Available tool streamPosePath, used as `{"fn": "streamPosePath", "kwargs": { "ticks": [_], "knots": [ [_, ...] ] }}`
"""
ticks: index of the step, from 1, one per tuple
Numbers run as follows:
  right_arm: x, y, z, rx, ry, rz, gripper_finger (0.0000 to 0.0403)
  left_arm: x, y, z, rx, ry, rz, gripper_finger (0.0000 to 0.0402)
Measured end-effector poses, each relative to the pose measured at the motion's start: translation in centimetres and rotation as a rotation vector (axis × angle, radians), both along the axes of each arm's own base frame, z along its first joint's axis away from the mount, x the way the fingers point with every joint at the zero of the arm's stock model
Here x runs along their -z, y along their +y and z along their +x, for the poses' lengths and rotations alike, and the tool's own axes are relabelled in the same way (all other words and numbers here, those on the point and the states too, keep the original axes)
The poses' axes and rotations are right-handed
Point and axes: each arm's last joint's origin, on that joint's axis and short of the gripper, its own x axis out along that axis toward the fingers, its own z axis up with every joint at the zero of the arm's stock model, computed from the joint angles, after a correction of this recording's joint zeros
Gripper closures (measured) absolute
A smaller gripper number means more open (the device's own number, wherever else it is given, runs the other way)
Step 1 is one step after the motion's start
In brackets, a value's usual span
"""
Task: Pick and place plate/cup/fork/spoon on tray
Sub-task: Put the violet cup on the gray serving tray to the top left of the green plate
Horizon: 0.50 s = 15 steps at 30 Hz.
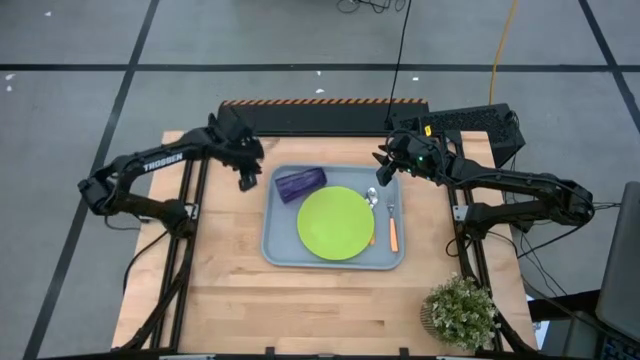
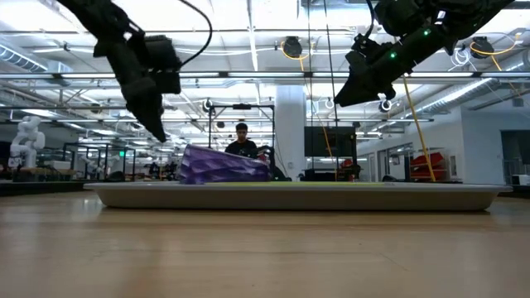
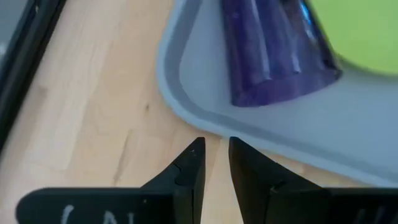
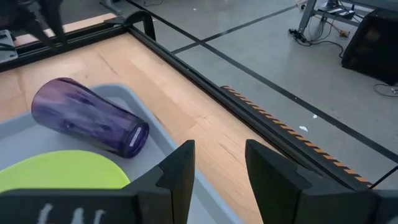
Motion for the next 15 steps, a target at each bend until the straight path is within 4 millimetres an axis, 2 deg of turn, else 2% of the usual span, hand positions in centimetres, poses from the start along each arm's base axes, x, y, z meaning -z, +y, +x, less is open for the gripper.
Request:
{"fn": "streamPosePath", "kwargs": {
  "ticks": [5,9,15],
  "knots": [
    [0.0,0.0,0.0,0.003,-0.004,0.004,0.0268,0.6,-2.8,1.8,0.103,0.141,0.178,0.0329],
    [0.0,0.1,0.1,-0.001,-0.007,0.008,0.0268,1.3,-3.9,2.5,0.147,0.209,0.309,0.0329],
    [0.0,0.2,0.1,-0.005,-0.007,0.008,0.0268,3.2,-4.9,3.1,0.245,0.156,0.405,0.0321]
  ]
}}
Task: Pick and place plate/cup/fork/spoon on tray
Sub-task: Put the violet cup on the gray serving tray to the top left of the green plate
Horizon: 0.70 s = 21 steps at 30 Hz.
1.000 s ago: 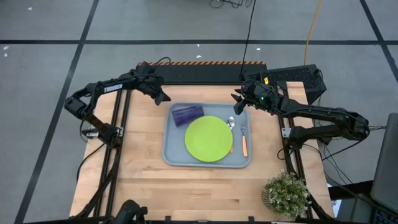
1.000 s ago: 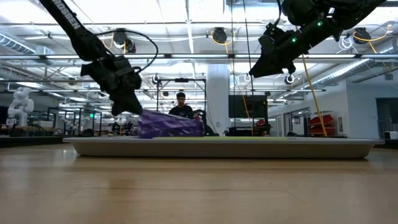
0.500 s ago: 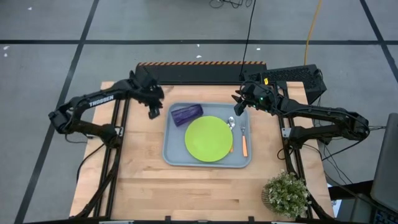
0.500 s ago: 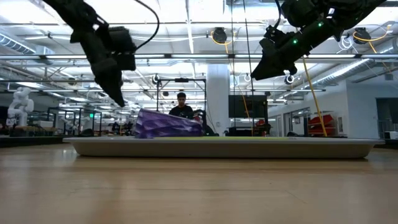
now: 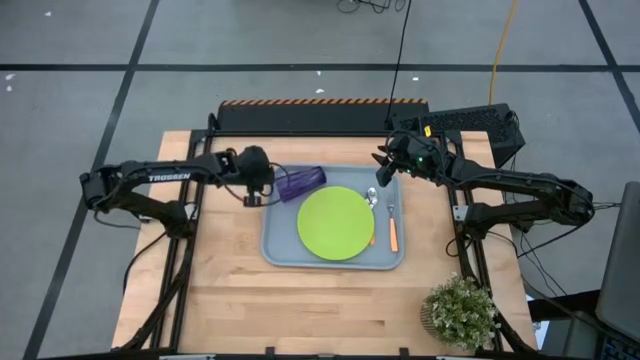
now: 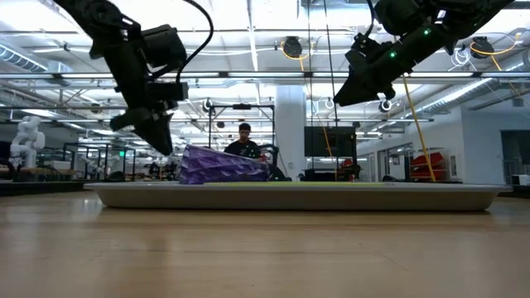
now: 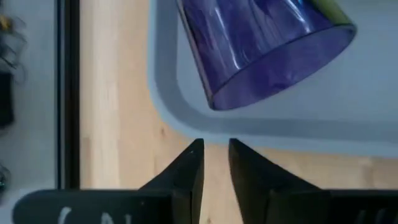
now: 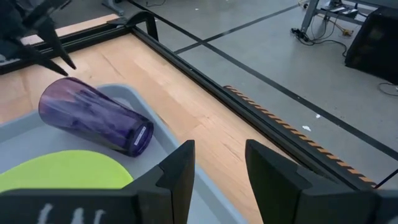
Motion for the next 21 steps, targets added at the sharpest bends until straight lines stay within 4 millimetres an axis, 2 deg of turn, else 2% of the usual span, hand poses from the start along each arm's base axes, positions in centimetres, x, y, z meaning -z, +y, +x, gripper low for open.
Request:
{"fn": "streamPosePath", "kwargs": {
  "ticks": [4,10,16,21],
  "knots": [
    [0.0,0.0,0.0,0.0,0.0,0.0,0.0268,1.5,-0.2,-0.1,0.041,-0.044,0.055,0.0278],
    [0.0,0.0,0.0,-0.001,0.001,-0.001,0.0268,2.8,-0.2,-0.3,0.066,-0.076,0.17,0.0179],
    [0.0,0.0,0.0,-0.001,0.001,-0.002,0.0268,2.7,-0.4,0.1,0.056,-0.141,0.184,0.0093],
    [0.0,0.0,0.0,0.0,0.001,-0.002,0.0268,2.5,-0.8,0.5,0.032,-0.192,0.162,0.006]
  ]
}}
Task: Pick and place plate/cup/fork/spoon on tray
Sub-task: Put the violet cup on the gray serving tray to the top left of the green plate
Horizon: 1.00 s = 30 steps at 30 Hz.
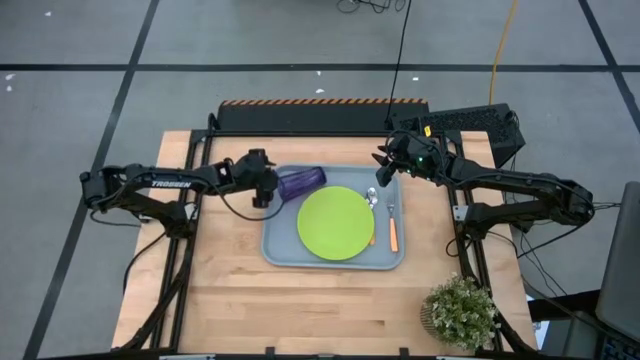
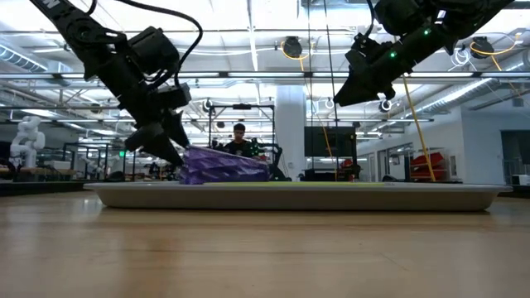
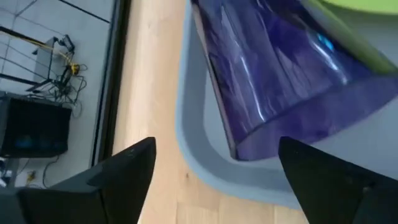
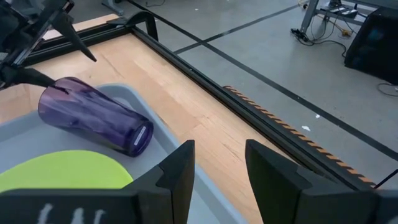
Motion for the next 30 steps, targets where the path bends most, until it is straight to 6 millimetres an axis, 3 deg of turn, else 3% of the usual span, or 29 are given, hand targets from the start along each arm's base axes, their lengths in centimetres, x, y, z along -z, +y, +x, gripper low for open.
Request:
{"fn": "streamPosePath", "kwargs": {
  "ticks": [6,12,16,25,30],
  "knots": [
    [0.0,0.0,0.0,0.005,-0.005,0.007,0.0268,-0.51,-0.03,0.52,0.0,-0.073,0.018,0.0064],
    [0.0,0.0,0.0,0.006,-0.005,0.006,0.0268,-0.91,0.11,0.81,0.001,-0.121,0.041,0.0107],
    [0.0,0.0,0.0,0.006,-0.005,0.006,0.0268,-0.91,0.2,0.77,-0.002,-0.121,0.041,0.0169],
    [0.0,0.0,0.0,0.006,-0.005,0.006,0.0268,-0.91,0.22,0.77,0.028,-0.107,0.058,0.0358],
    [0.0,0.0,0.0,0.006,-0.005,0.006,0.0268,-0.62,0.13,0.57,0.066,-0.046,0.075,0.0397]
  ]
}}
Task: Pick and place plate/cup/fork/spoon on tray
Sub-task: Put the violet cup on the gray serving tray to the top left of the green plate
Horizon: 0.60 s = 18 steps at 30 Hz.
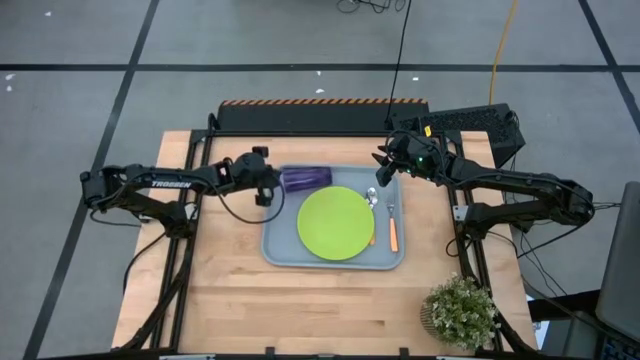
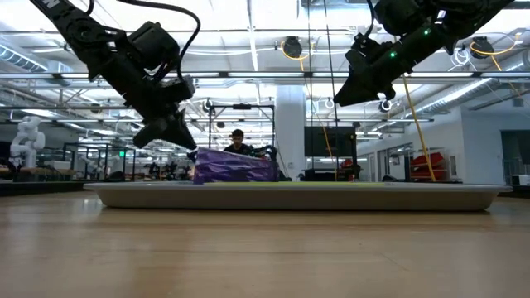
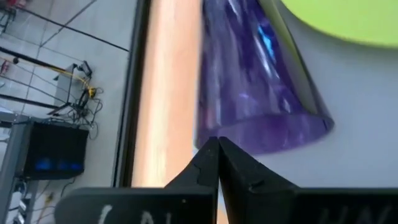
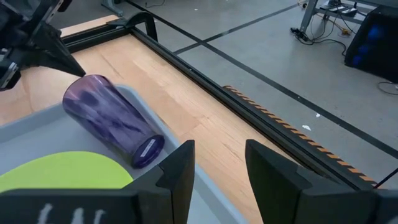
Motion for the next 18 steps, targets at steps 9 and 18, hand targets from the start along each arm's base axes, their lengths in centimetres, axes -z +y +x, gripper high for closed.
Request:
{"fn": "streamPosePath", "kwargs": {
  "ticks": [9,18],
  "knots": [
    [0.0,0.0,0.0,0.0,0.0,0.0,0.0268,0.3,-0.15,-0.2,0.046,0.052,-0.001,0.0298],
    [0.0,0.0,0.0,0.003,-0.004,0.005,0.0268,-0.07,0.25,0.22,0.071,-0.005,0.03,0.014]
  ]
}}
